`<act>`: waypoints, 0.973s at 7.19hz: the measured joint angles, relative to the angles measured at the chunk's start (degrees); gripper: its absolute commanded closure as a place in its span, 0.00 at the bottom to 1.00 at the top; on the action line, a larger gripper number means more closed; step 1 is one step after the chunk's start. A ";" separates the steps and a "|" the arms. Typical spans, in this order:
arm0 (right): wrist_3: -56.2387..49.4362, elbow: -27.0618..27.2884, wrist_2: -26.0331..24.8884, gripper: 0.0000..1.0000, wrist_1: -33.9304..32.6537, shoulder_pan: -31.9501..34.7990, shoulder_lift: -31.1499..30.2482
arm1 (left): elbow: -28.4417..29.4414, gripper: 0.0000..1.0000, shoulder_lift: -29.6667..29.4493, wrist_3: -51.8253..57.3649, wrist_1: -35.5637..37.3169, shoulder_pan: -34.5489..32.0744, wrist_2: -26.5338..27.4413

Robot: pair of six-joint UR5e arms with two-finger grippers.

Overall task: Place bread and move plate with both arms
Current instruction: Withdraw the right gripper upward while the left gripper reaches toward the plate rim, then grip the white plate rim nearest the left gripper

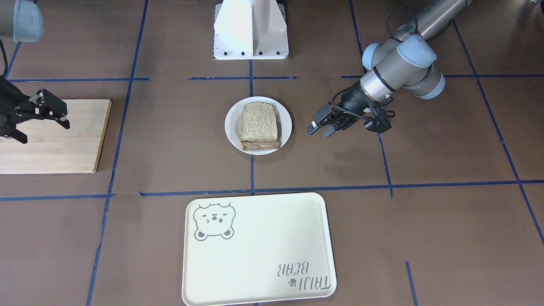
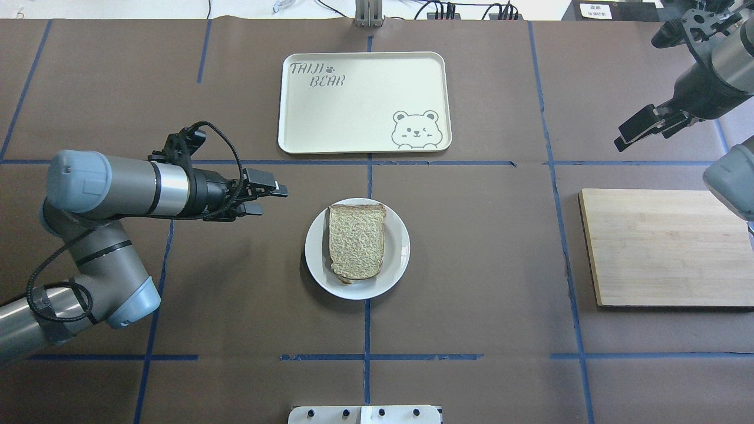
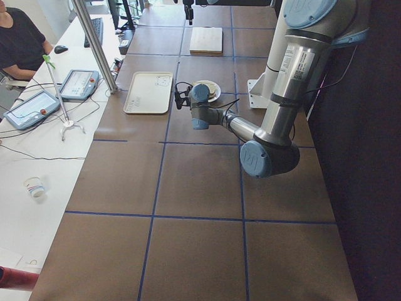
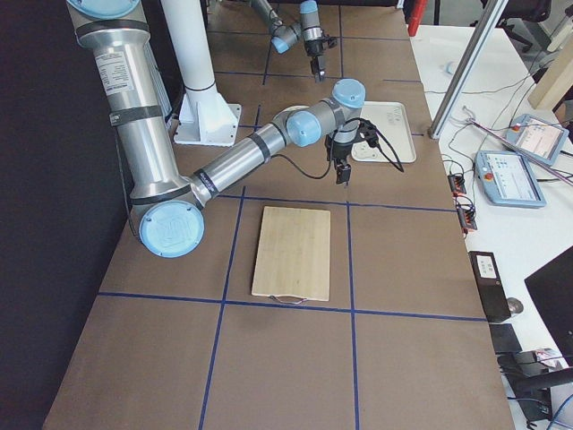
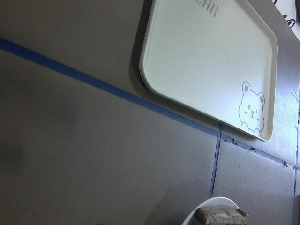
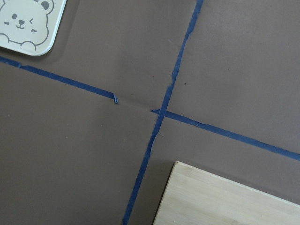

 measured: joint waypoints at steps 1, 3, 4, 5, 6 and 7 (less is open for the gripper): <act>-0.05 0.00 0.09 0.00 -0.01 0.15 -0.07 | 0.43 0.44 -0.64 -0.39 -0.01 1.23 0.48; -0.07 0.00 0.15 0.00 -0.03 0.42 -0.17 | 1.21 0.47 -1.34 -0.60 -0.04 3.43 1.65; -0.07 0.00 0.50 0.00 0.01 0.68 -0.26 | 2.20 0.48 -2.05 -0.60 -0.07 4.87 2.99; -0.07 0.00 1.31 0.00 0.00 1.04 -0.33 | 3.15 0.49 -2.71 -0.61 -0.09 6.07 3.93; -0.07 -0.02 1.99 0.00 -0.05 1.38 -0.36 | 3.75 0.49 -3.11 -0.63 -0.10 6.77 4.30; -0.09 -0.06 2.32 0.00 -0.07 1.55 -0.38 | 4.02 0.50 -3.40 -0.61 -0.10 7.17 4.44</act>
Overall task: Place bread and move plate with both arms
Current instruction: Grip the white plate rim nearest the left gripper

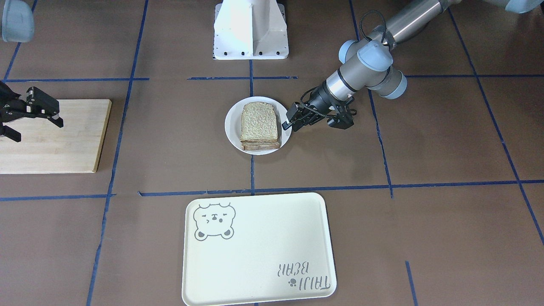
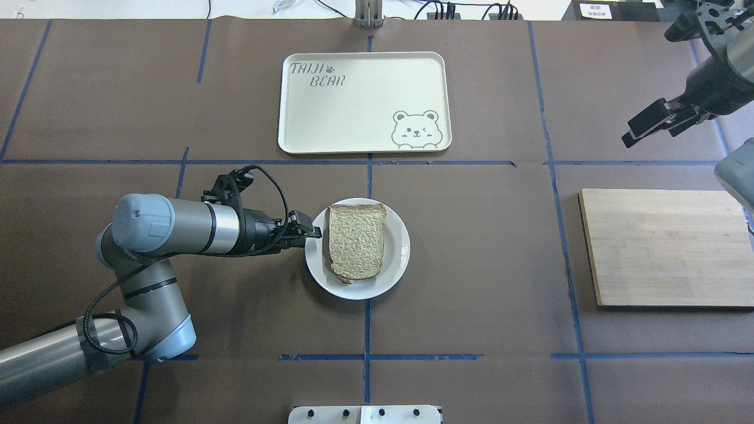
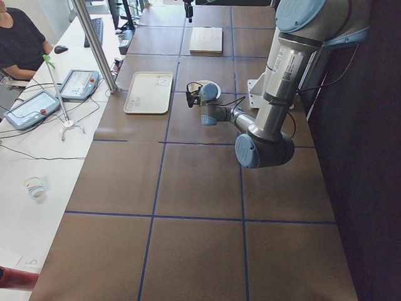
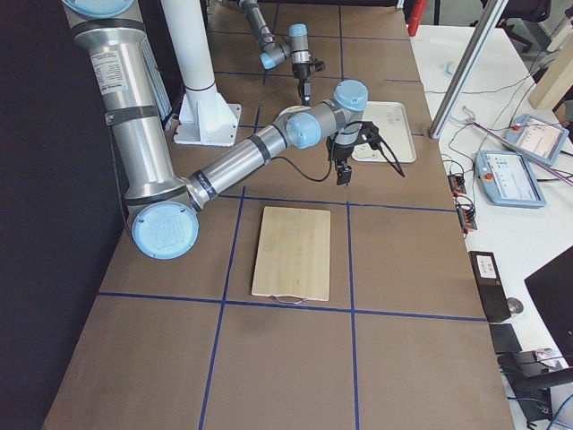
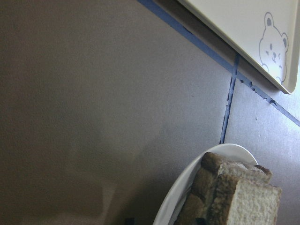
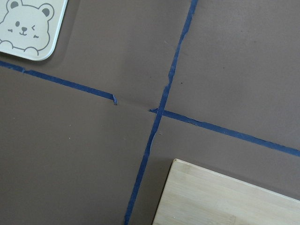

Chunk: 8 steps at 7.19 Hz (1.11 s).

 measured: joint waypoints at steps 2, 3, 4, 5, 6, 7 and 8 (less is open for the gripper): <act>0.00 -0.03 0.16 0.00 -0.01 0.07 0.01 | 0.12 0.50 -0.20 0.02 0.00 0.49 0.06; 0.01 -0.03 0.18 0.00 -0.01 0.11 0.04 | 0.14 0.53 -0.22 0.00 0.00 0.81 0.06; 0.02 -0.03 0.17 0.00 -0.01 0.14 0.07 | 0.14 0.55 -0.23 -0.04 0.00 1.10 0.06; 0.02 -0.02 0.14 0.00 -0.01 0.15 0.07 | 0.15 0.56 -0.26 -0.05 0.00 1.46 0.06; 0.02 0.02 0.16 0.00 0.00 0.17 0.11 | 0.15 0.56 -0.33 -0.06 0.00 1.86 0.06; 0.02 0.04 0.16 0.00 0.04 0.17 0.17 | 0.15 0.56 -0.37 -0.07 -0.02 2.13 0.06; 0.02 0.05 0.14 0.00 0.06 0.25 0.21 | 0.26 0.56 -0.56 -0.07 -0.04 2.44 0.06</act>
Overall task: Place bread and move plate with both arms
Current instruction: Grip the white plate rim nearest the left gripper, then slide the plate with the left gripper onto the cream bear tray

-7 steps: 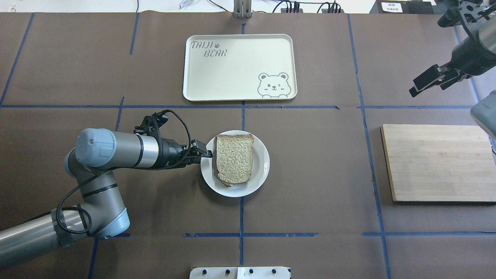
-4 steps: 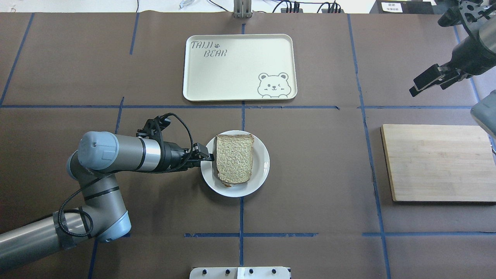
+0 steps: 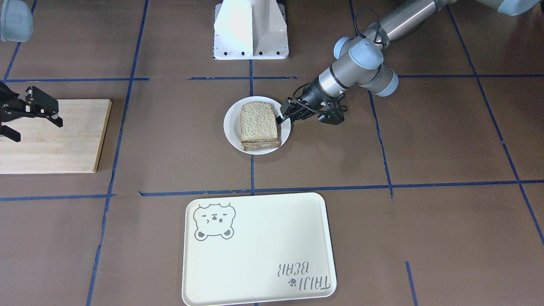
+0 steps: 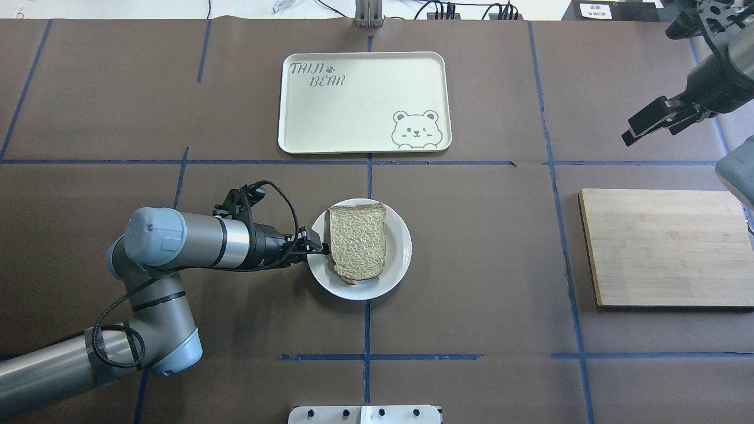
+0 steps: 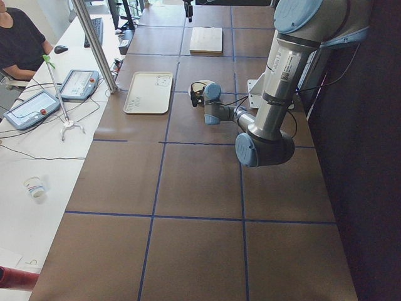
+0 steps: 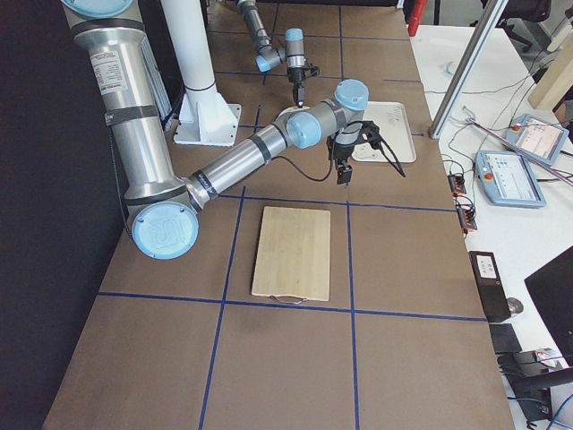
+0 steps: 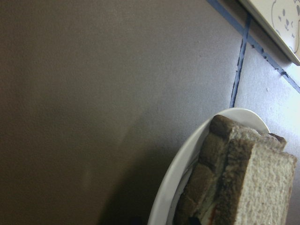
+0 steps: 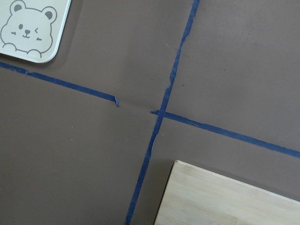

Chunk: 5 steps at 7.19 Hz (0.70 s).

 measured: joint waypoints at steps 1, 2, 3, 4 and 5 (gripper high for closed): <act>0.00 0.01 0.02 0.00 0.01 0.04 0.02 | 0.38 0.57 -0.47 0.00 0.00 0.36 0.00; 0.00 0.01 0.03 0.00 0.01 0.13 0.02 | 0.96 0.67 -1.01 0.00 -0.03 0.61 0.00; 0.00 0.01 0.04 0.00 0.01 0.21 -0.01 | 1.31 0.81 -1.39 -0.02 -0.02 0.70 0.00; 0.00 0.01 0.04 0.00 0.01 0.24 -0.03 | 1.30 0.92 -1.63 -0.08 -0.01 0.73 -0.02; 0.00 0.01 0.04 0.00 0.01 0.29 -0.04 | 1.14 0.95 -1.75 -0.13 -0.08 0.75 -0.05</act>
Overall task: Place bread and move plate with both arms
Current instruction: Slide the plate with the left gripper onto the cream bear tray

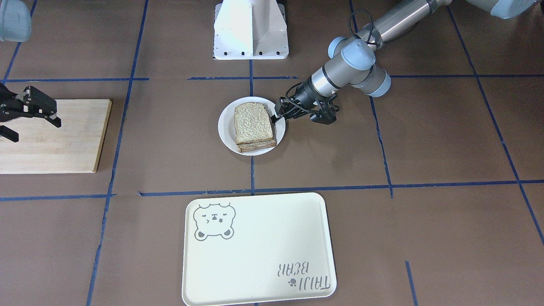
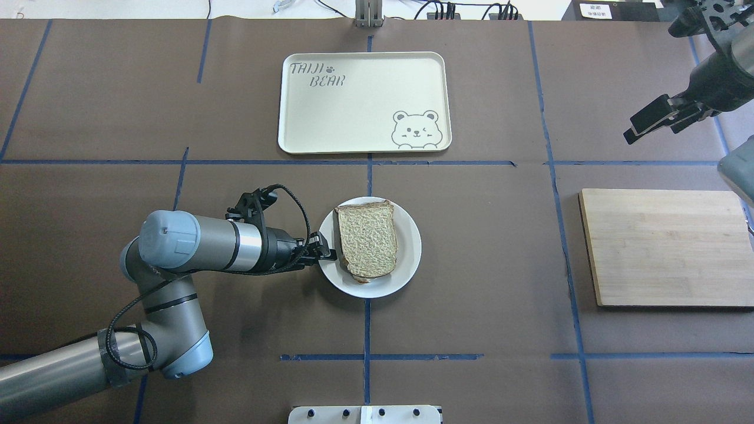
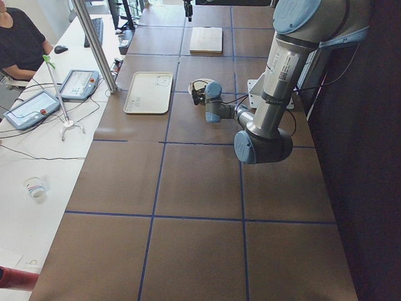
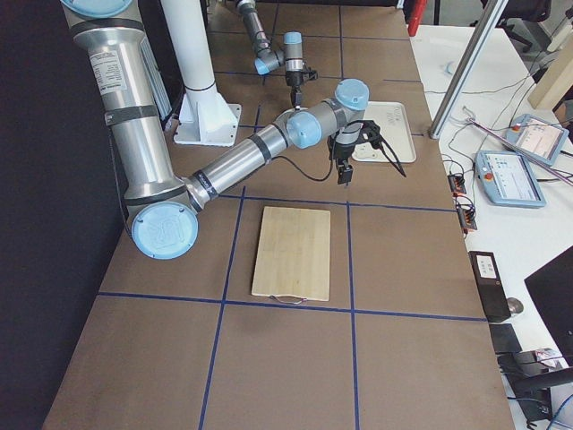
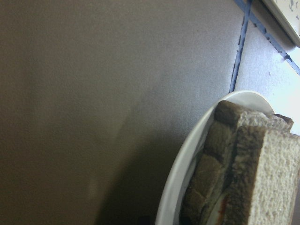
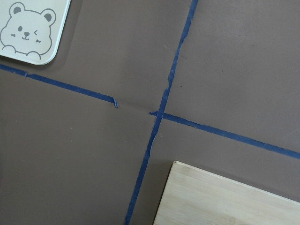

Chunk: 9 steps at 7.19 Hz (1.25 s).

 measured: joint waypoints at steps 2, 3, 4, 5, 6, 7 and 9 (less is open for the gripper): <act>0.00 0.05 0.00 0.00 -0.02 0.16 -0.03 | -0.56 0.97 -0.15 -0.12 -0.10 -0.01 -0.05; 0.00 0.07 -0.01 0.00 -0.06 0.36 -0.11 | -1.29 0.98 -0.29 -0.58 -0.19 -0.05 -0.09; -0.02 0.08 -0.18 0.00 -0.06 0.85 -0.48 | -2.29 0.99 -0.37 -1.78 -0.34 -0.15 -0.11; -0.04 0.20 -0.51 0.00 0.01 1.82 -1.31 | -3.25 1.00 -0.63 -3.22 -0.45 -0.30 -0.07; 0.03 0.36 -0.80 0.00 0.19 3.08 -2.14 | -3.82 1.00 -1.28 -4.82 -0.56 -0.53 0.51; 0.34 0.39 -1.30 0.00 0.44 3.94 -2.55 | -4.02 1.00 -2.34 -7.13 -0.77 -0.68 2.31; 0.65 0.53 -5.01 0.00 0.75 4.40 -2.82 | -3.48 1.00 -5.04 -15.47 -1.20 -0.71 9.36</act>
